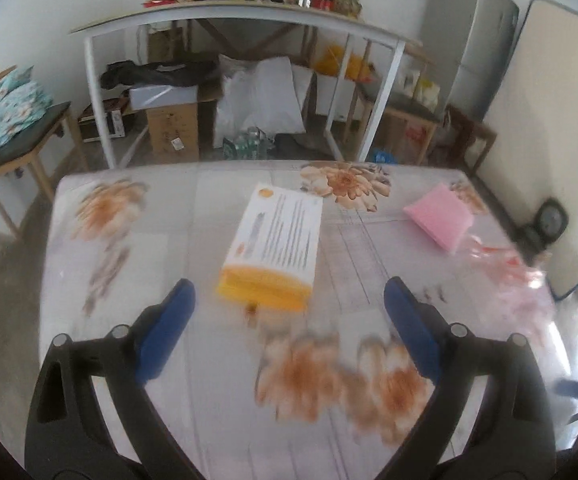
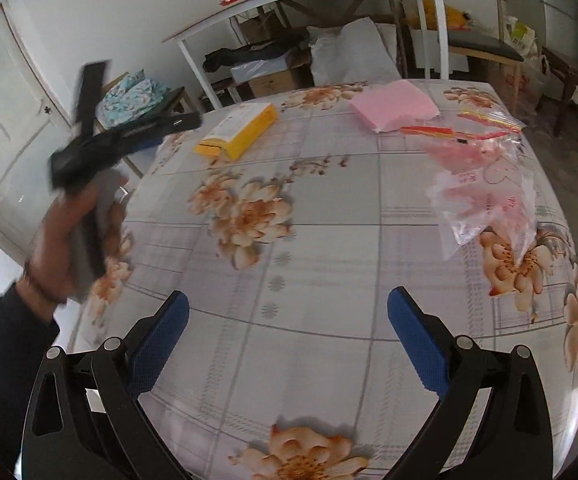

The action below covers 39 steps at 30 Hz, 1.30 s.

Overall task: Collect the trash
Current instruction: 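Move both grippers back over the table toward the yellow box, then grasp the yellow-and-white medicine box with the left gripper while the right grasps the clear red-printed bag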

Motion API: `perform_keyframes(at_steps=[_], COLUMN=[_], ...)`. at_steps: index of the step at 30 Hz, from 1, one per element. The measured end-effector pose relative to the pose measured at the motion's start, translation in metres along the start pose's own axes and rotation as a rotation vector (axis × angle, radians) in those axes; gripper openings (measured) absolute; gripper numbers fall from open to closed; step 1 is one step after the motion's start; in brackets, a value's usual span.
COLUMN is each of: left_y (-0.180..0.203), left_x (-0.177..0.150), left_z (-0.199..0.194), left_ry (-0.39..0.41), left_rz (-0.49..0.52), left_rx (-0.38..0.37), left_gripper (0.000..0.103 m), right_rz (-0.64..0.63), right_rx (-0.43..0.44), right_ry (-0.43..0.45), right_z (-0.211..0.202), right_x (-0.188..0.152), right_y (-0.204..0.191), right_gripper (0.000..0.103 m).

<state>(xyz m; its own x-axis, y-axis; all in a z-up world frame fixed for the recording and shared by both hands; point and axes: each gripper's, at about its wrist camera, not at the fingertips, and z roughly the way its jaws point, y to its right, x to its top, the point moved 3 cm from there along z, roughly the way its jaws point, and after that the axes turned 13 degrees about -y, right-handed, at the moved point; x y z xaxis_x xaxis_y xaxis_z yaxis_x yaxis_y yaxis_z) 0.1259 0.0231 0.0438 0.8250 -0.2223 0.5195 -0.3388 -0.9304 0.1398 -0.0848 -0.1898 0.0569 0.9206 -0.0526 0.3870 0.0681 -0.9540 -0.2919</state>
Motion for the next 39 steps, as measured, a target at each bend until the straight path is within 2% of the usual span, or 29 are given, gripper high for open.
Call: perform_keyframes(at_steps=[4,9,12,22,24,26,30,31,32,33,34,37,39], left_y=[0.008,0.010,0.014,0.004,-0.003,-0.007,-0.019,-0.020,-0.019,-0.018,-0.017,-0.014,-0.015], left_x=[0.027,0.045,0.050,0.069,0.069,0.069,0.070,0.069,0.067,0.065,0.063,0.052,0.045], left_z=[0.038,0.072,0.083,0.093,0.101,0.105,0.112,0.114,0.115,0.113,0.111,0.103,0.101], left_ry=[-0.049,-0.095,-0.081,-0.054,-0.085,-0.093,-0.118,-0.127,-0.137,-0.131,-0.130,-0.106,-0.114], left_rz=[0.038,0.057,0.077,0.063,0.046,0.046,0.000,-0.003,0.002,0.014,0.015,0.015,-0.002], left_rx=[0.031,0.049,0.083,0.159,0.142,0.156,0.119,0.105,0.083,0.121,0.124,0.107,0.070], left_gripper=[0.091,0.091,0.095,0.095,0.095,0.095,0.094,0.084,0.067,0.068,0.068,0.068,0.068], right_rz=[0.007,0.008,0.005,0.029,0.053,0.073,0.101,0.104,0.109,0.126,0.145,0.186,0.173], right_rx=[-0.045,-0.146,-0.182,-0.208,-0.213,-0.215,-0.221,-0.225,-0.224,-0.220,-0.222,-0.255,-0.281], right_ry=[0.008,0.024,0.027,0.051,0.065,0.073,0.080,0.080,0.082,0.088,0.094,0.084,0.067], right_z=[0.001,0.001,0.001,-0.008,-0.012,-0.016,-0.022,-0.024,-0.026,-0.030,-0.034,-0.042,-0.042], right_x=[0.001,0.003,0.003,0.005,0.006,0.008,0.010,0.010,0.010,0.010,0.009,0.012,0.017], right_y=[0.006,0.014,0.017,0.029,0.036,0.043,0.055,0.058,0.061,0.069,0.077,0.102,0.112], right_gripper=[0.097,0.097,0.097,0.097,0.097,0.097,0.097,0.097,0.097,0.097,0.097,0.097,0.097])
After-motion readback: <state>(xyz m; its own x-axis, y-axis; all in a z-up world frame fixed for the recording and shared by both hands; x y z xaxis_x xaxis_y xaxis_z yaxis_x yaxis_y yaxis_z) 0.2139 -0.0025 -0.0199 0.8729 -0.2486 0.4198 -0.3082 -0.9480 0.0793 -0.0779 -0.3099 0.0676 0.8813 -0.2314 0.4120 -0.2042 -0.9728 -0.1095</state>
